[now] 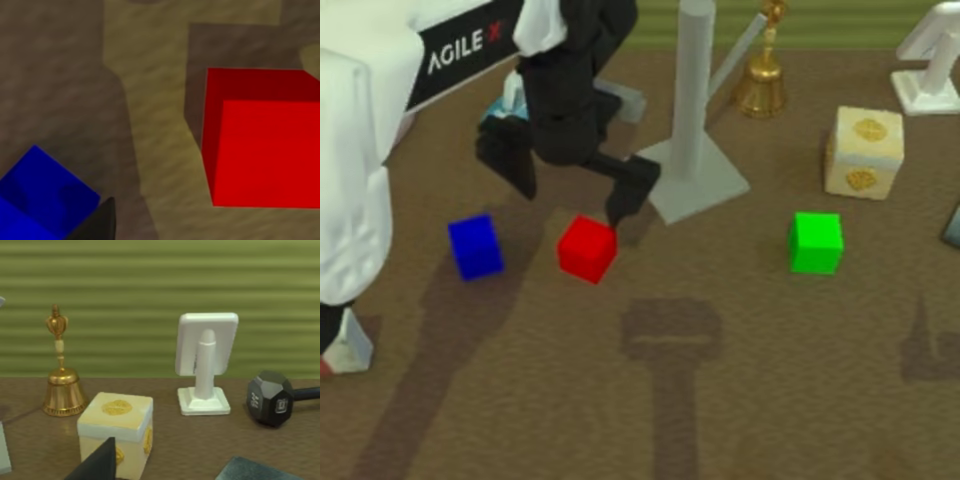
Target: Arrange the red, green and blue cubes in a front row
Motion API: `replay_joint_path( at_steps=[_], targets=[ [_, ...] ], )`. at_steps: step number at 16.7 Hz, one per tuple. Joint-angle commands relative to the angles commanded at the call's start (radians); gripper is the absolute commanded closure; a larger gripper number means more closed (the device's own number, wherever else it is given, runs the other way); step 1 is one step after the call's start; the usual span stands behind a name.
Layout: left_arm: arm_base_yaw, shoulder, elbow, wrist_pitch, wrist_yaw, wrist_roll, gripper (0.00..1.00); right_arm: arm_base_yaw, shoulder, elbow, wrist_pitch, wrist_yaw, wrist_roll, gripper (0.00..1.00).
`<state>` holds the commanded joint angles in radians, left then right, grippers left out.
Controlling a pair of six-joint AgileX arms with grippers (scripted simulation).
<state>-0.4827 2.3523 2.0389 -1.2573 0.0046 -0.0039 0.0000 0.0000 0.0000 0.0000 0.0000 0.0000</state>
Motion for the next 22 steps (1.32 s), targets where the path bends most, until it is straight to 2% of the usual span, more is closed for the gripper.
replay_joint_path(
  at_steps=[6, 13, 18, 22],
  targets=[
    [0.004, 0.003, -0.017, 0.019, 0.0, 0.002, 0.0, 0.0, 0.0, 0.0, 0.0, 0.0, 0.0, 0.0],
    [0.002, 0.08, -0.184, 0.269, 0.001, 0.002, 0.0, 0.0, 0.0, 0.0, 0.0, 0.0, 0.0, 0.0],
    [0.001, 0.091, -0.203, 0.294, 0.001, 0.002, 0.0, 0.0, 0.0, 0.0, 0.0, 0.0, 0.0, 0.0],
    [0.001, 0.091, -0.203, 0.294, 0.001, 0.002, 0.3, 0.0, 0.0, 0.0, 0.0, 0.0, 0.0, 0.0]
  ],
)
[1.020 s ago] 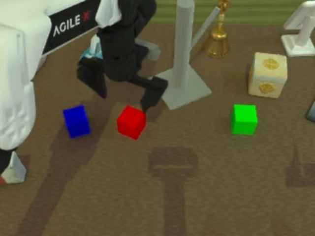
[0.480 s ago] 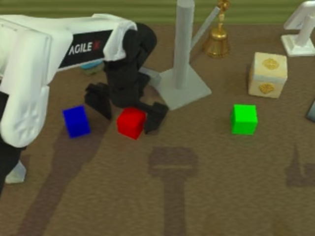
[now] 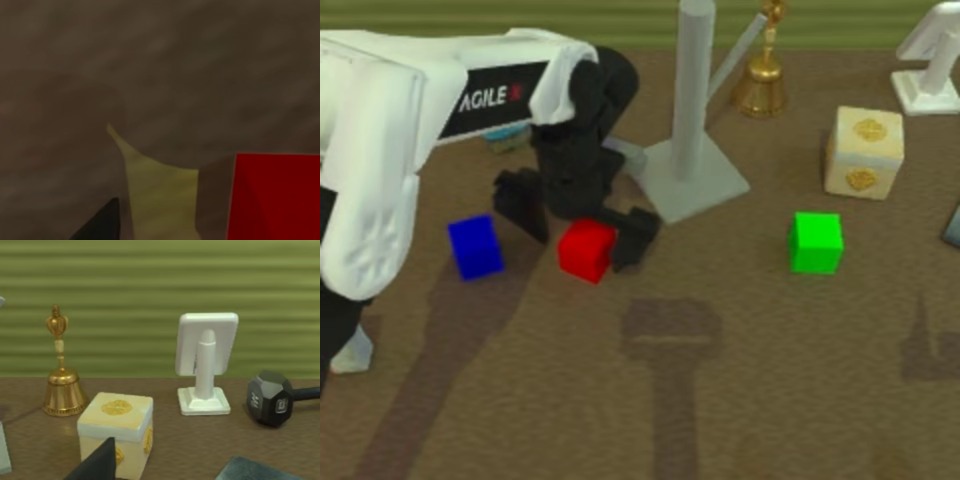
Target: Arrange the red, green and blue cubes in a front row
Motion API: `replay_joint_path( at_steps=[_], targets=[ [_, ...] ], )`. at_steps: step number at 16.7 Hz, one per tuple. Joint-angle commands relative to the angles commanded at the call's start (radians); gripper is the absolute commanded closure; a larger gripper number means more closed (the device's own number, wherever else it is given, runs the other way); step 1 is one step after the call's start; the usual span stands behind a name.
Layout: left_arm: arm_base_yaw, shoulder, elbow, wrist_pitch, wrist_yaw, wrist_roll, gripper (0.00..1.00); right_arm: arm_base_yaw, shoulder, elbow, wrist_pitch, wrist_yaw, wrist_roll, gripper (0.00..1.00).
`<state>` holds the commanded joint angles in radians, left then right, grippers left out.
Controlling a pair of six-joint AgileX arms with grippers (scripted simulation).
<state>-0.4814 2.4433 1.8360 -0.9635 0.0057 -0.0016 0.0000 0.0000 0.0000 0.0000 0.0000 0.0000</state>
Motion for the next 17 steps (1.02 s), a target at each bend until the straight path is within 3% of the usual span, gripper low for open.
replay_joint_path(
  at_steps=[9, 17],
  targets=[
    [0.0, 0.0, 0.0, 0.0, 0.0, 0.0, 0.98, 0.0, 0.0, 0.0, 0.0, 0.0, 0.0, 0.0],
    [0.0, 0.0, 0.0, 0.0, 0.0, 0.0, 1.0, 0.0, 0.0, 0.0, 0.0, 0.0, 0.0, 0.0]
  ],
)
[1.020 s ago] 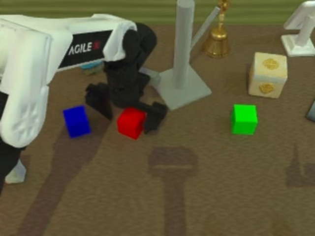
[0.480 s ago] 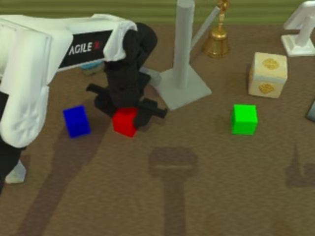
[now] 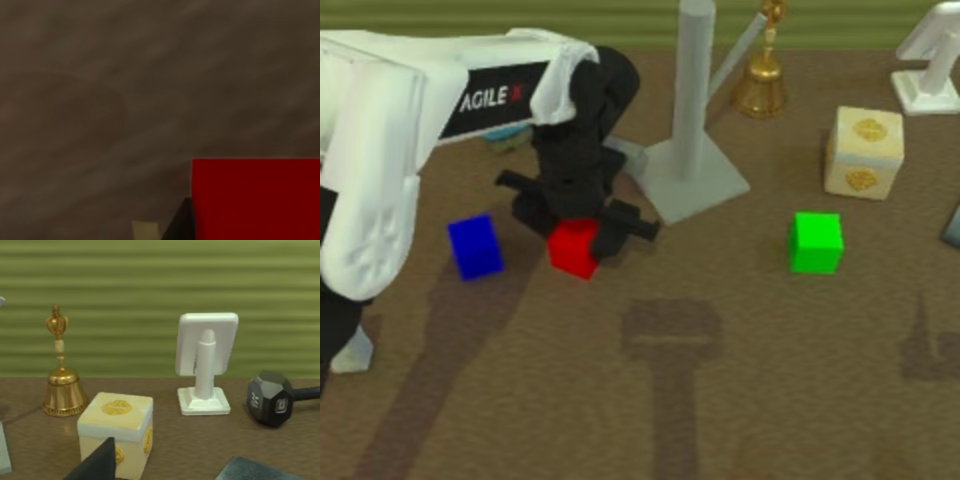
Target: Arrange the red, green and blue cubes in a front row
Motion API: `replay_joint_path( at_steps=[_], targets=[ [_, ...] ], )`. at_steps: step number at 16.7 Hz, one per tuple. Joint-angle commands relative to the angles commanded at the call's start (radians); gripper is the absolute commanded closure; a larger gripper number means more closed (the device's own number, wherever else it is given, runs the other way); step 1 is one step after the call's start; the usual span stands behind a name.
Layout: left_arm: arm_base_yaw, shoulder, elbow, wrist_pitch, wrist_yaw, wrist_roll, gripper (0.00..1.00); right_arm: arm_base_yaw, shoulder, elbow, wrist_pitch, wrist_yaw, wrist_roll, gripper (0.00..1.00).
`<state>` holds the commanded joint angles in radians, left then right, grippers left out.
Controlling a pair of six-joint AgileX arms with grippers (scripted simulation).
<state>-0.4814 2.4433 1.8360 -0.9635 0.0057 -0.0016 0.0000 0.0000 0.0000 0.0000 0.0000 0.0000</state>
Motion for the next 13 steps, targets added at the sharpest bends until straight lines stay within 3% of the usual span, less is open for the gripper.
replay_joint_path(
  at_steps=[4, 9, 13],
  targets=[
    [0.003, -0.037, 0.042, -0.049, -0.001, 0.002, 1.0, 0.0, 0.0, 0.0, 0.0, 0.0, 0.0, 0.0],
    [0.019, -0.088, 0.155, -0.222, -0.001, -0.001, 1.0, 0.0, 0.0, 0.0, 0.0, 0.0, 0.0, 0.0],
    [0.021, -0.096, 0.167, -0.237, -0.001, -0.001, 1.0, 0.0, 0.0, 0.0, 0.0, 0.0, 0.0, 0.0]
  ],
)
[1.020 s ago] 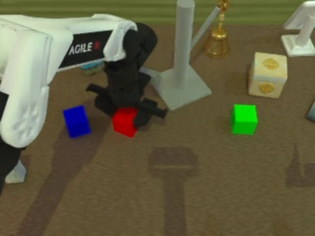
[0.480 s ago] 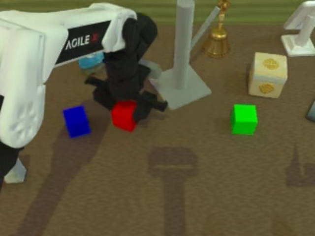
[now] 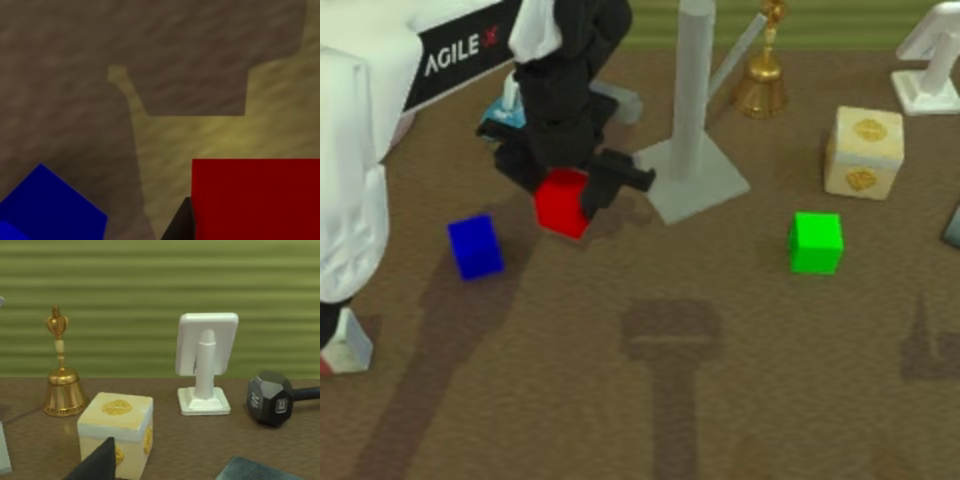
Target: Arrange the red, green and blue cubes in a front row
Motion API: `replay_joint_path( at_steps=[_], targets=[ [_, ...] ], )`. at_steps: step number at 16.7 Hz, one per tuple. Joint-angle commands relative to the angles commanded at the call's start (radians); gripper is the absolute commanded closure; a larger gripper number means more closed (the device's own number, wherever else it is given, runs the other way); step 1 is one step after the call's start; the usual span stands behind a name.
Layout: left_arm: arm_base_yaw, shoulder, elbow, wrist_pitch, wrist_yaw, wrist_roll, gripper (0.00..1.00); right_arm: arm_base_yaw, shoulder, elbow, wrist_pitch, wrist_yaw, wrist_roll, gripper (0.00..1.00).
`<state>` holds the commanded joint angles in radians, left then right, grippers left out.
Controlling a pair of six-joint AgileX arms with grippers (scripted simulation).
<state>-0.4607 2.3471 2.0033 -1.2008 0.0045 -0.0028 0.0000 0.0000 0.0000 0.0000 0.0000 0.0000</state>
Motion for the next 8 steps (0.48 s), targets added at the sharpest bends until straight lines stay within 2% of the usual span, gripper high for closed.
replay_joint_path(
  at_steps=[4, 8],
  targets=[
    [-0.02, -0.028, -0.04, 0.014, -0.002, -0.036, 1.0, 0.0, 0.0, 0.0, 0.0, 0.0, 0.0, 0.0],
    [-0.074, -0.162, -0.22, 0.061, -0.008, -0.213, 1.0, 0.0, 0.0, 0.0, 0.0, 0.0, 0.0, 0.0]
  ],
)
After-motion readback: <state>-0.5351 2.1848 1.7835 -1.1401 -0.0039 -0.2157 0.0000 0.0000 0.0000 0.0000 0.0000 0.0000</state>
